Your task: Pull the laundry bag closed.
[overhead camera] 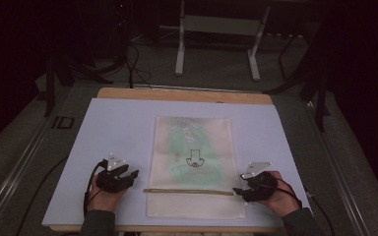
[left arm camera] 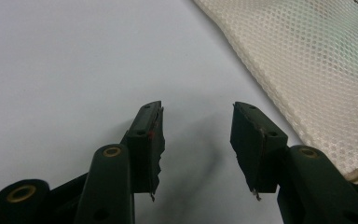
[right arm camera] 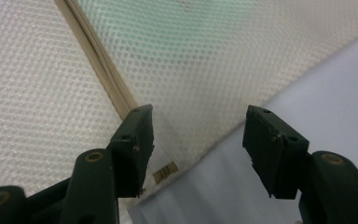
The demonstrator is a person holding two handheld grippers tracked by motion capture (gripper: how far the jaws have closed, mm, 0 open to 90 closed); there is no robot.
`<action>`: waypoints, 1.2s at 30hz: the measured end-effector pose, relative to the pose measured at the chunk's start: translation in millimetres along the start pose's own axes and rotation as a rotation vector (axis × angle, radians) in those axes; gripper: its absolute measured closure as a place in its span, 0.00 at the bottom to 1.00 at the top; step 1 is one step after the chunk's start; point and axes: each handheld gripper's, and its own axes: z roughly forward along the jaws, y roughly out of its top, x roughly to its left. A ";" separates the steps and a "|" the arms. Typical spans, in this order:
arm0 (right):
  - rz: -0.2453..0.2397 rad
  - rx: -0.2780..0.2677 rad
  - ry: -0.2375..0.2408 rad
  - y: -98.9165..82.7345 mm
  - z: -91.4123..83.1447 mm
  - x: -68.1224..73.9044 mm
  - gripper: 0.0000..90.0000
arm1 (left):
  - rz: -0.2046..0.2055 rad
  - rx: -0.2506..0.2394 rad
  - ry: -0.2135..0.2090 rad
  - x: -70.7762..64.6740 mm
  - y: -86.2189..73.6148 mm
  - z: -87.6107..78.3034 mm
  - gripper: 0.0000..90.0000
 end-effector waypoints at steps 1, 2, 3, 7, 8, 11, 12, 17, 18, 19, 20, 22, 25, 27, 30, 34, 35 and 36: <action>-0.006 0.000 0.000 1.3 0.5 0.7 0.48 | 0.001 0.001 0.000 -0.3 0.0 0.0 0.59; -0.012 0.002 0.002 2.7 0.7 1.2 0.48 | 0.000 0.001 -0.002 -0.6 0.0 0.0 0.59; -0.017 0.001 0.005 3.8 1.3 1.8 0.48 | 0.001 0.001 -0.003 -0.8 0.0 0.0 0.59; -0.043 0.013 0.009 7.2 5.0 4.0 0.47 | 0.007 0.008 -0.004 -1.6 0.1 0.8 0.59; -0.046 0.012 0.011 8.0 5.7 4.3 0.47 | 0.008 0.010 -0.006 -1.5 0.1 0.9 0.59; -0.054 0.011 0.017 10.8 7.5 5.6 0.47 | 0.007 0.012 -0.011 -2.3 0.1 1.6 0.59; -0.055 0.010 0.021 11.9 8.0 6.6 0.47 | 0.008 0.014 -0.012 -2.6 0.1 1.9 0.59; -0.070 -0.002 0.041 19.7 10.9 11.7 0.47 | 0.018 0.021 -0.019 -3.8 0.1 2.7 0.58; -0.071 -0.006 0.046 20.8 11.8 12.2 0.47 | 0.020 0.021 -0.020 -3.9 0.1 2.5 0.58; -0.073 -0.005 0.050 22.4 12.6 12.8 0.47 | 0.021 0.020 -0.020 -4.0 0.1 2.5 0.58; -0.076 -0.006 0.053 23.9 13.5 13.5 0.47 | 0.020 0.019 -0.021 -4.0 0.1 2.4 0.58; -0.085 -0.005 0.055 26.9 15.1 14.9 0.47 | 0.020 0.019 -0.021 -3.9 0.1 2.4 0.58; -0.092 -0.007 0.062 31.2 17.4 17.4 0.47 | 0.021 0.020 -0.021 -4.2 0.0 2.5 0.58; -0.098 -0.008 0.066 33.3 18.6 18.8 0.47 | 0.023 0.021 -0.022 -4.5 0.1 2.6 0.58; -0.100 -0.017 0.081 36.9 20.3 21.3 0.48 | 0.027 0.020 -0.023 -4.9 0.2 2.6 0.58; -0.110 -0.024 0.091 41.6 22.5 24.1 0.48 | 0.028 0.023 -0.024 -5.2 0.2 2.7 0.58; -0.114 -0.025 0.094 42.8 23.0 24.7 0.48 | 0.028 0.022 -0.024 -5.2 0.2 2.7 0.58; -0.115 -0.026 0.096 44.1 23.5 25.5 0.48 | 0.028 0.022 -0.025 -5.3 0.3 2.8 0.59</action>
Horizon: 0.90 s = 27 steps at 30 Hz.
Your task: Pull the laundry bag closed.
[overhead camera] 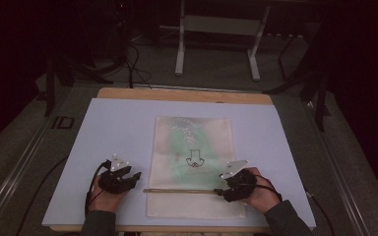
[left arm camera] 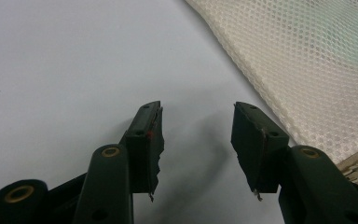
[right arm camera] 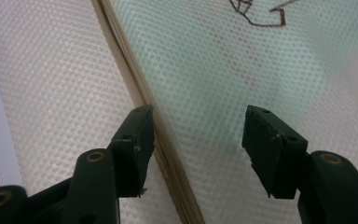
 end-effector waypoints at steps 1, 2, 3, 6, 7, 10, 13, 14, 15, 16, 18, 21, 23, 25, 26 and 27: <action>-0.003 0.000 0.003 1.2 0.5 0.4 0.48 | 0.000 0.001 0.000 -0.1 0.0 0.0 0.59; -0.004 -0.003 0.004 2.8 1.1 0.9 0.48 | 0.000 0.000 -0.001 -0.2 0.0 0.0 0.59; -0.007 -0.003 0.005 3.7 1.3 1.1 0.48 | 0.000 0.000 -0.001 -0.3 0.0 0.0 0.59; -0.017 -0.007 0.015 7.6 2.7 2.6 0.49 | 0.002 0.000 -0.001 -0.5 0.1 -0.1 0.59; -0.019 -0.009 0.020 8.9 3.4 3.2 0.49 | 0.001 0.000 -0.002 -0.6 0.0 0.0 0.59; -0.029 -0.007 0.026 12.5 5.7 4.7 0.49 | 0.003 -0.001 -0.002 -0.9 0.1 0.0 0.59; -0.034 -0.007 0.033 16.0 8.1 6.3 0.49 | 0.006 0.000 -0.003 -1.3 0.2 -0.1 0.59; -0.036 -0.010 0.035 17.1 9.0 6.8 0.49 | 0.007 -0.002 -0.002 -1.6 0.2 -0.1 0.59; -0.038 -0.011 0.039 18.1 9.7 7.3 0.49 | 0.008 -0.003 -0.002 -1.7 0.3 -0.2 0.59; -0.036 -0.012 0.041 19.2 10.5 7.9 0.49 | 0.009 -0.004 -0.002 -1.8 0.3 -0.3 0.59; -0.041 -0.012 0.046 21.1 12.0 9.2 0.49 | 0.011 -0.004 -0.003 -2.0 0.3 -0.4 0.59; -0.053 -0.012 0.049 23.8 14.5 10.9 0.49 | 0.013 -0.007 -0.009 -2.2 0.3 -0.7 0.61; -0.060 -0.008 0.053 25.7 15.7 12.7 0.50 | 0.016 -0.009 -0.012 -2.2 0.4 -1.0 0.62; -0.069 -0.008 0.058 28.2 17.0 13.9 0.51 | 0.017 -0.012 -0.018 -2.3 0.4 -1.1 0.64; -0.073 -0.011 0.061 29.4 17.8 14.7 0.51 | 0.017 -0.014 -0.019 -2.4 0.4 -1.2 0.64; -0.076 -0.011 0.065 30.8 18.3 15.4 0.51 | 0.018 -0.015 -0.022 -2.5 0.4 -1.2 0.64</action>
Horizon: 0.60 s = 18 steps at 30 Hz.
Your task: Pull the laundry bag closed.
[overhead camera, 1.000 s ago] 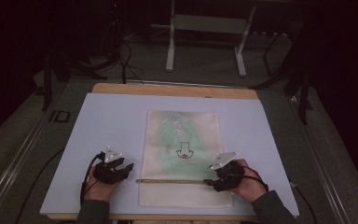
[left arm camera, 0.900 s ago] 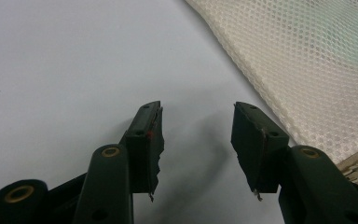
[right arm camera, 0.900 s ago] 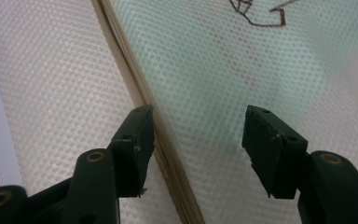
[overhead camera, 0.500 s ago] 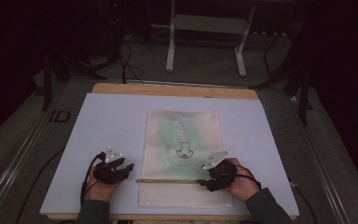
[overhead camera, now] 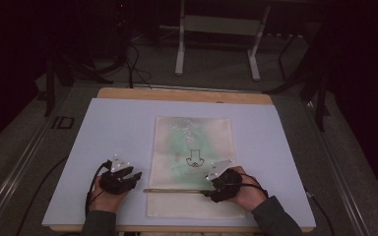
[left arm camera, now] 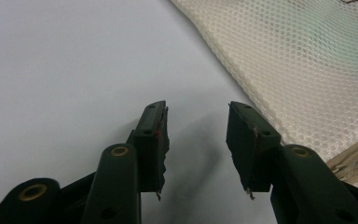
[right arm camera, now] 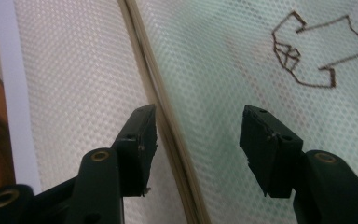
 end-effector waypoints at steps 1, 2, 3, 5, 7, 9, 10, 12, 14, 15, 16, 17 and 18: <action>0.001 0.000 0.003 1.8 0.9 1.1 0.51 | 0.000 0.000 -0.001 -0.1 0.0 0.0 0.65; -0.007 -0.002 0.003 2.8 1.8 1.1 0.51 | 0.001 -0.001 -0.002 -0.2 0.0 0.0 0.65; -0.009 -0.003 0.005 3.9 2.8 1.9 0.52 | 0.001 -0.001 -0.003 -0.2 0.0 -0.1 0.65; -0.016 -0.004 0.011 6.3 4.8 2.6 0.53 | 0.001 -0.001 -0.004 -0.2 0.1 -0.1 0.65; -0.015 -0.005 0.017 8.4 6.9 3.6 0.54 | 0.002 -0.001 -0.005 -0.4 0.0 -0.1 0.66; -0.021 -0.005 0.021 10.7 9.1 4.5 0.54 | 0.003 -0.001 -0.007 -0.5 0.1 0.0 0.66; -0.024 -0.006 0.025 11.4 9.7 4.7 0.55 | 0.004 -0.001 -0.007 -0.6 0.1 0.0 0.66; -0.024 -0.006 0.029 13.7 10.9 6.1 0.55 | 0.004 0.000 -0.008 -0.9 0.1 0.3 0.66; -0.034 -0.008 0.030 16.0 12.0 6.9 0.55 | 0.004 0.001 -0.009 -1.1 0.1 0.4 0.66; -0.037 -0.010 0.030 17.2 12.5 7.6 0.55 | 0.005 0.002 -0.009 -1.2 0.1 0.4 0.66; -0.044 -0.012 0.032 18.3 13.1 7.8 0.55 | 0.006 0.003 -0.009 -1.3 0.1 0.5 0.66; -0.041 -0.011 0.034 19.5 13.7 8.7 0.55 | 0.007 0.004 -0.009 -1.4 0.1 0.5 0.66; -0.042 -0.012 0.035 20.7 14.4 9.3 0.55 | 0.007 0.004 -0.008 -1.5 0.2 0.6 0.66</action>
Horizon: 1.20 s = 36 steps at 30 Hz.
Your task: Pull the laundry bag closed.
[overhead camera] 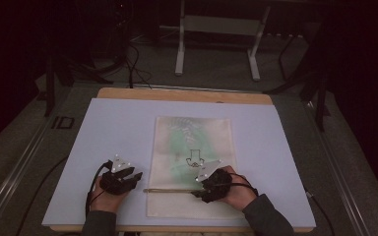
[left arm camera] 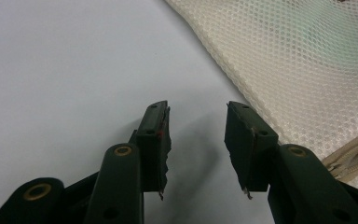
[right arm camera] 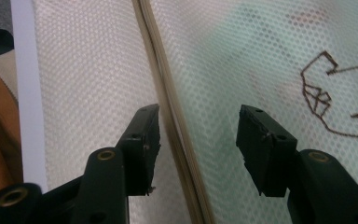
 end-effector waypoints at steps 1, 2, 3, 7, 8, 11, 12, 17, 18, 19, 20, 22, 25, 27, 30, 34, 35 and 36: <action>-0.004 -0.002 0.001 1.1 0.9 0.3 0.55 | 0.000 0.000 0.001 -0.1 0.0 0.0 0.66; -0.006 -0.005 0.005 2.5 2.3 0.7 0.55 | 0.001 0.001 0.001 -0.1 0.0 0.0 0.66; -0.007 -0.005 0.006 3.4 3.1 1.0 0.55 | 0.001 0.001 0.001 0.0 0.0 0.1 0.66; -0.015 -0.006 0.014 8.0 8.1 2.5 0.55 | 0.003 0.002 0.003 -0.3 0.0 0.0 0.66; -0.018 -0.005 0.016 9.2 9.1 3.2 0.55 | 0.004 0.002 0.003 -0.3 0.0 0.0 0.66; -0.021 -0.008 0.022 12.8 12.4 4.9 0.55 | 0.007 0.002 0.005 -0.6 0.0 0.2 0.66; -0.025 -0.008 0.024 14.2 13.3 5.2 0.55 | 0.008 0.003 0.005 -0.8 0.1 0.2 0.66; -0.043 -0.006 0.035 21.9 19.1 8.2 0.56 | 0.010 0.002 0.007 -0.8 0.1 0.0 0.66; -0.046 -0.009 0.036 23.5 20.5 9.1 0.56 | 0.010 0.003 0.007 -0.7 0.1 -0.2 0.66; -0.048 -0.011 0.041 25.2 21.5 9.7 0.56 | 0.010 0.002 0.006 -0.6 0.1 -0.2 0.66; -0.053 -0.012 0.044 26.7 22.6 10.1 0.56 | 0.010 0.002 0.006 -0.6 0.1 -0.2 0.66; -0.056 -0.010 0.047 29.8 24.7 10.9 0.56 | 0.012 0.003 0.006 -0.6 0.1 -0.3 0.66; -0.065 -0.015 0.051 33.7 28.1 11.4 0.56 | 0.011 0.002 0.007 -0.5 0.2 -0.4 0.66; -0.070 -0.015 0.056 36.6 30.0 12.0 0.56 | 0.011 0.001 0.007 -0.3 0.2 -0.7 0.66; -0.071 -0.018 0.062 41.3 32.7 13.2 0.56 | 0.010 -0.001 0.009 0.0 0.2 -1.0 0.66; -0.078 -0.022 0.073 47.0 36.7 13.9 0.59 | 0.010 -0.001 0.008 0.4 0.2 -1.1 0.66; -0.080 -0.021 0.077 48.2 37.7 13.8 0.59 | 0.010 -0.001 0.008 0.4 0.2 -1.1 0.66; -0.081 -0.023 0.079 49.2 39.0 13.8 0.60 | 0.009 -0.001 0.008 0.4 0.2 -1.2 0.66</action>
